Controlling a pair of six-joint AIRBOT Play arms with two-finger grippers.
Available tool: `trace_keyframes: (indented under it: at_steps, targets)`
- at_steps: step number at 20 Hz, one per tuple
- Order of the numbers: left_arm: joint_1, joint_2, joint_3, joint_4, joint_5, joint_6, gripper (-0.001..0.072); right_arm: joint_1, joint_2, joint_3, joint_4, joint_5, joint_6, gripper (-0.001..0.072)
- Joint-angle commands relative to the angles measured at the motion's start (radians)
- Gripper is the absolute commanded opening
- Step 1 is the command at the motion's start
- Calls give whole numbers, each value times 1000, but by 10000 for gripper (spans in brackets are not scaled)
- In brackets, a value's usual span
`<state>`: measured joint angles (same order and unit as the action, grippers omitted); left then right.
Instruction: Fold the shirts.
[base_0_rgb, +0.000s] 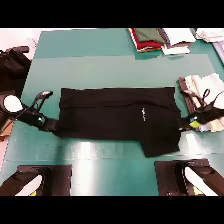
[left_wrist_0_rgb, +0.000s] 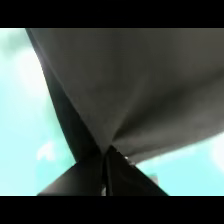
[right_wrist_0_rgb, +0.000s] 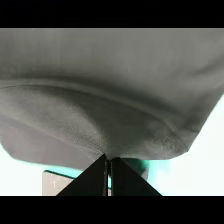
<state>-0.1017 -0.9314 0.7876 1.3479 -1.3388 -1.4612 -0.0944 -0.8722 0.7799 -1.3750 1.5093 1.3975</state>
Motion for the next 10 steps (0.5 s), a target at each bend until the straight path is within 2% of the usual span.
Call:
trace_keyframes:
  at_steps: [1,6,10]
  targets:
    - [0,-24,57,7,140,-8,26,12,-109,178,-33,-21,12,17]
    - [0,-200,229,22,319,-31,26,12,-369,453,-34,-70,10,17]
    - [0,-412,436,22,374,-31,26,12,-554,650,-33,-71,10,17]
